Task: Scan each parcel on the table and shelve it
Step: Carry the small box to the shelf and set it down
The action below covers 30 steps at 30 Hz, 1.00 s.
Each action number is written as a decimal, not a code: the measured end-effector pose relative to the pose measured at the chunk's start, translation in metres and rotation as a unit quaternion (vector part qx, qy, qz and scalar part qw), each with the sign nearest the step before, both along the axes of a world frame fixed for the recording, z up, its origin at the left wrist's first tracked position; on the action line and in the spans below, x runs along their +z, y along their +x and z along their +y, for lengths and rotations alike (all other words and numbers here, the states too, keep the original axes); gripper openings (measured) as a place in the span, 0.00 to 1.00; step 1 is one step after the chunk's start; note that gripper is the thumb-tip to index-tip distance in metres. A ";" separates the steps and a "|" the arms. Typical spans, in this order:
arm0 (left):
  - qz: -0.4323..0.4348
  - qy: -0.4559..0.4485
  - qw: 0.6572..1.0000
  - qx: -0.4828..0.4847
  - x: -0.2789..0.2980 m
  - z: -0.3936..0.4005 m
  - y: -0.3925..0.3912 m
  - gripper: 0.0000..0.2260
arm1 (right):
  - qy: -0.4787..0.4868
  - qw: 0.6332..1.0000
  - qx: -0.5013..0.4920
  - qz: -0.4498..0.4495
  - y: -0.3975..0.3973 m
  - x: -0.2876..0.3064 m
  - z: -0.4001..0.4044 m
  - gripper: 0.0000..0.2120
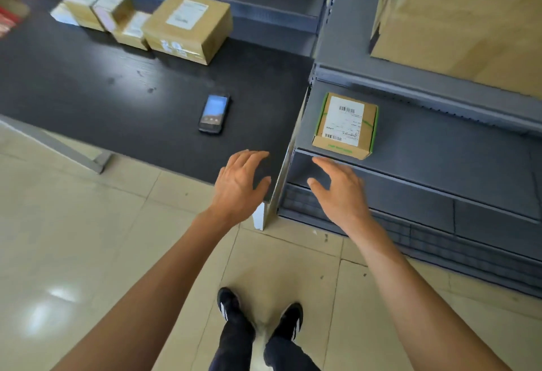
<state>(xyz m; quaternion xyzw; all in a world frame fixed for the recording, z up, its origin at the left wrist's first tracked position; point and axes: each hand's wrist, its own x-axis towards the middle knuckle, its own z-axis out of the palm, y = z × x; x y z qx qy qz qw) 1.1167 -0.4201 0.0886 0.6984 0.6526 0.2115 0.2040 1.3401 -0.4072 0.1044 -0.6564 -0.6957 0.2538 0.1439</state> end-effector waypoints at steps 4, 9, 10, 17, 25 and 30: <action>-0.006 -0.006 0.999 0.051 0.018 -0.012 -0.049 0.25 | 0.004 0.998 0.052 0.023 -0.050 0.025 -0.003 0.24; -0.031 -0.012 0.995 0.093 0.043 -0.021 -0.106 0.25 | 0.031 0.994 0.092 0.045 -0.107 0.056 0.000 0.24; -0.034 -0.011 0.995 0.097 0.048 -0.023 -0.117 0.25 | 0.035 0.993 0.097 0.053 -0.117 0.062 0.000 0.24; -0.062 0.030 0.990 0.122 0.074 -0.027 -0.187 0.23 | 0.054 0.986 0.114 0.107 -0.186 0.091 0.000 0.24; -0.073 0.017 0.990 0.120 0.073 -0.020 -0.225 0.22 | 0.051 0.984 0.105 0.133 -0.222 0.086 0.014 0.24; -0.071 -0.001 0.990 0.119 0.066 -0.001 -0.237 0.20 | 0.030 0.985 0.099 0.138 -0.235 0.071 0.040 0.24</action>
